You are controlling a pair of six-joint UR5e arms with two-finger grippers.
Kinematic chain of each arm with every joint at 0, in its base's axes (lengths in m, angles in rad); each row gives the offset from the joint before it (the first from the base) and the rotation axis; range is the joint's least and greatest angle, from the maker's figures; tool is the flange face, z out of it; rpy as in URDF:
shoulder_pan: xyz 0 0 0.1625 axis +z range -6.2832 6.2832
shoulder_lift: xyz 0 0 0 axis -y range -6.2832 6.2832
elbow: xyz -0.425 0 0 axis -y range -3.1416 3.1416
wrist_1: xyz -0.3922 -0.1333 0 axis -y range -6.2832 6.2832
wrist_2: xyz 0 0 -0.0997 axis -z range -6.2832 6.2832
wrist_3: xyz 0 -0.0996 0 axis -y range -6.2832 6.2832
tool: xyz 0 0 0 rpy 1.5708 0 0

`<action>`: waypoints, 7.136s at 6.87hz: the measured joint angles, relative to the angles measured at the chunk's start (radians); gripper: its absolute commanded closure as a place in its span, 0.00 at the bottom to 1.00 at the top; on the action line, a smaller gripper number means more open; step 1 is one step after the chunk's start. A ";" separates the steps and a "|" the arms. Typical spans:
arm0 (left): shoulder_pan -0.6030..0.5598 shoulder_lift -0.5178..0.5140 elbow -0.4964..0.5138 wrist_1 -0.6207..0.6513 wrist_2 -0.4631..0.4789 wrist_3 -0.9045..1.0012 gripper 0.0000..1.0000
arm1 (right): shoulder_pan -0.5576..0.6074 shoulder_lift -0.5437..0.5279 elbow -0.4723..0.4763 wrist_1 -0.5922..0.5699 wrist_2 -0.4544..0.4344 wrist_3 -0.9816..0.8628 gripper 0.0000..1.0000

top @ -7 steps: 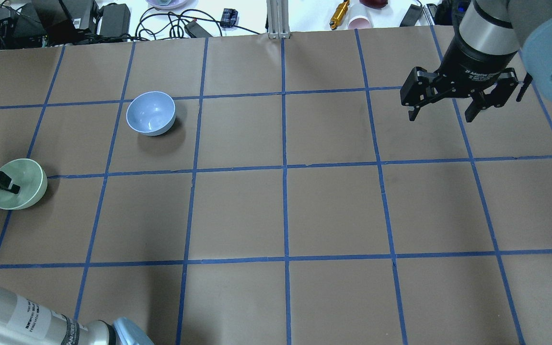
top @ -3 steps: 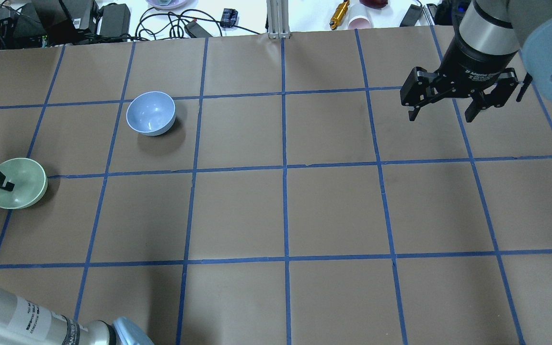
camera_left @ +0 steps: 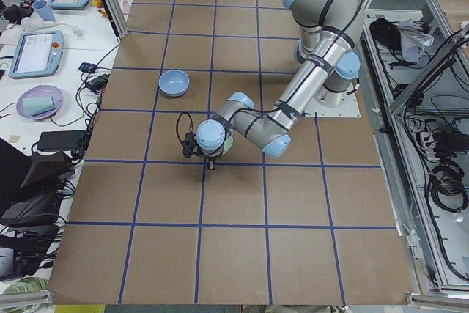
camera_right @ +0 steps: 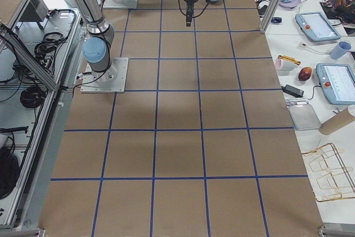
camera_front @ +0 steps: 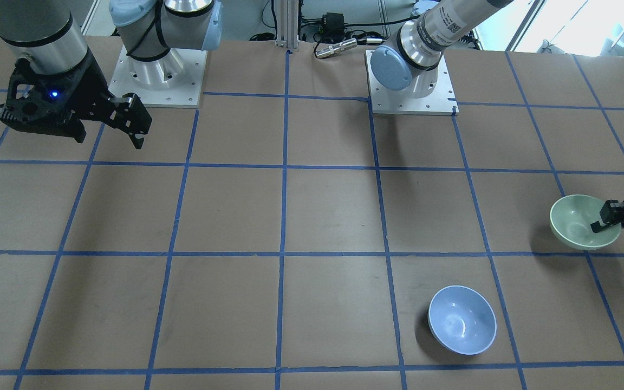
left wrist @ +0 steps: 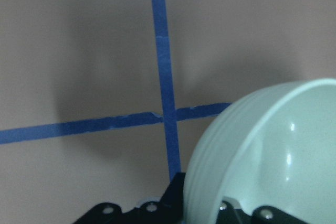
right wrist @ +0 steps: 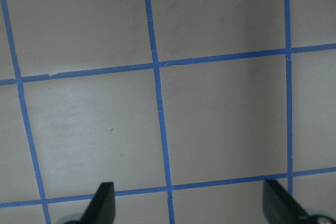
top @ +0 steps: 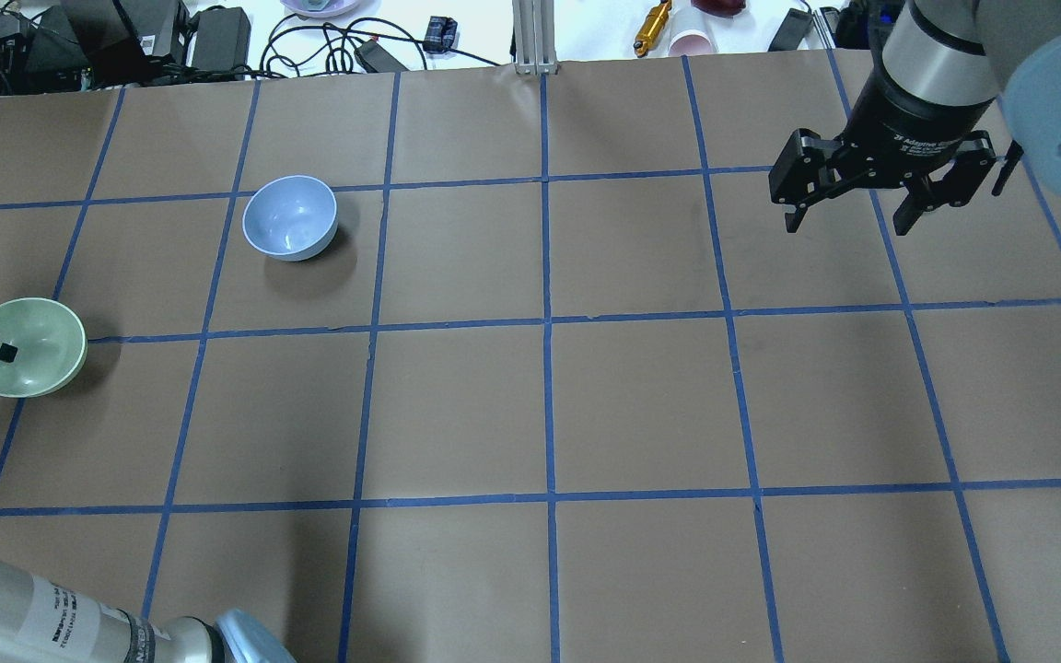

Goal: Stack green bowl on blue bowl

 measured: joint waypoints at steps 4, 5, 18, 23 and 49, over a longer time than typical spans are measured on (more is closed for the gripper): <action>-0.096 0.065 0.085 -0.179 -0.122 -0.121 0.95 | 0.000 0.000 0.000 0.000 0.000 0.000 0.00; -0.145 0.074 0.095 -0.184 -0.143 -0.194 0.95 | 0.000 0.000 0.000 0.000 0.000 0.000 0.00; -0.468 -0.113 0.175 0.021 -0.264 -0.652 0.95 | 0.000 0.000 0.000 0.000 0.000 0.000 0.00; -0.469 -0.117 0.133 0.040 -0.264 -0.632 0.90 | 0.000 0.000 0.000 0.000 0.000 0.000 0.00; -0.810 0.464 0.127 -0.337 0.183 -0.921 0.00 | 0.000 0.000 0.000 0.000 0.000 0.000 0.00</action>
